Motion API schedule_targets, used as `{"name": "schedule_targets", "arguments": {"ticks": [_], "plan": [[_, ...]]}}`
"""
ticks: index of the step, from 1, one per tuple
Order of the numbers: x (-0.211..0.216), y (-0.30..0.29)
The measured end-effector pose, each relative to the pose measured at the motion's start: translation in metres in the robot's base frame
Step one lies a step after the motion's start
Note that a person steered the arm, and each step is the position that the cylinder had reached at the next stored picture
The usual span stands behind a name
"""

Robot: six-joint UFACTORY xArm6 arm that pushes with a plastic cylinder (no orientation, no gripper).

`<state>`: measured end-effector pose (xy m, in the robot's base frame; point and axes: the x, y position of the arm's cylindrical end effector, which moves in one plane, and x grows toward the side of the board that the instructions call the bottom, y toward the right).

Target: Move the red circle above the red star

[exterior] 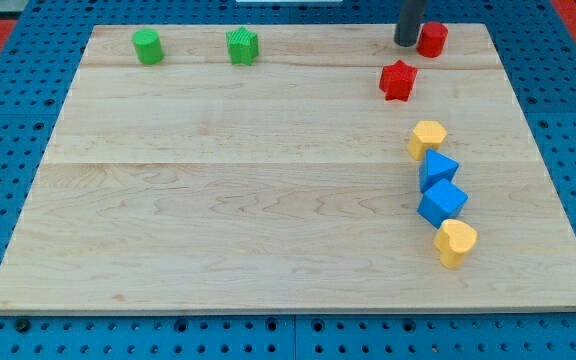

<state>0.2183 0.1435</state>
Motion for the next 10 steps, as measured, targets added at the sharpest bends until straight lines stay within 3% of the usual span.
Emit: {"name": "schedule_targets", "arguments": {"ticks": [1, 5, 8, 9, 10], "plan": [[-0.027, -0.007], [-0.004, 0.154], [0.005, 0.047], [0.007, 0.104], [0.024, 0.125]]}}
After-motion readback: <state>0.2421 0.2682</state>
